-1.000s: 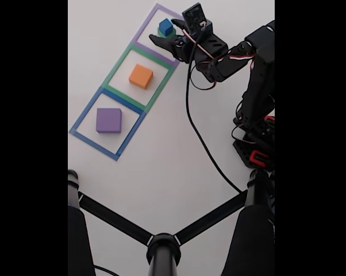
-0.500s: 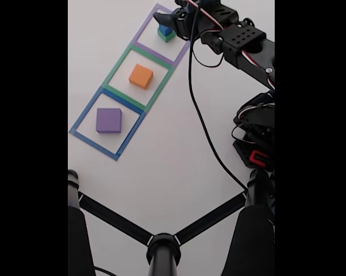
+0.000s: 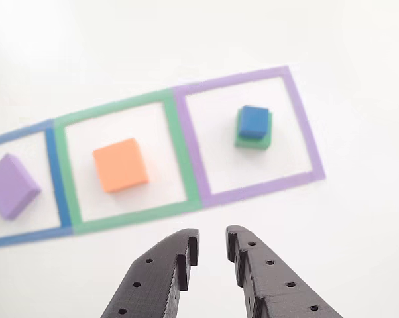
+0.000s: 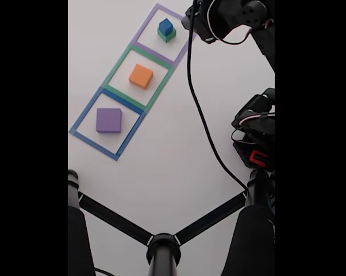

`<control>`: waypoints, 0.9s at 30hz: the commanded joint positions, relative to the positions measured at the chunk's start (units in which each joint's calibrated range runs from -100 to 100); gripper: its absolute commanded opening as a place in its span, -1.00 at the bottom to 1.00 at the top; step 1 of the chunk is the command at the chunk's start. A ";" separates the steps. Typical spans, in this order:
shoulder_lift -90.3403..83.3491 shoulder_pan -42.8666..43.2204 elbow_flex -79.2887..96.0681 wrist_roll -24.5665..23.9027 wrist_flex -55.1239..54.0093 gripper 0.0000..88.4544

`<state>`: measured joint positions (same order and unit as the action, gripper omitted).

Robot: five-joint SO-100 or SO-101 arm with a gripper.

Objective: Tower of hanoi

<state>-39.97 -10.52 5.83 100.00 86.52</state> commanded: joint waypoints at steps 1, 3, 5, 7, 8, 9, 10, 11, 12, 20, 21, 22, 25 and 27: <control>-2.81 3.54 -10.24 0.00 9.76 -1.00; -3.86 4.69 -10.42 0.00 10.81 -1.00; -4.66 5.37 -9.69 0.00 11.05 -1.00; -5.46 5.75 -8.15 0.00 11.05 -1.00; -5.78 5.98 -6.97 0.00 10.65 -0.99; -6.10 6.14 -5.60 0.00 10.16 -0.98; -6.58 6.21 -3.60 0.00 9.19 -0.96; -7.14 6.21 -1.51 0.00 7.98 -0.90; -7.94 6.21 1.30 0.00 6.12 -0.84; -16.20 5.91 25.20 0.00 -12.34 -0.37; -16.92 6.14 27.93 0.00 -15.01 -0.30; -17.72 6.36 31.11 0.00 -18.33 -0.21; -20.04 6.97 38.74 0.00 -25.37 -0.13; -20.84 7.28 43.28 0.00 -29.01 -0.13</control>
<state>-57.70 -4.38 43.17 100.00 65.25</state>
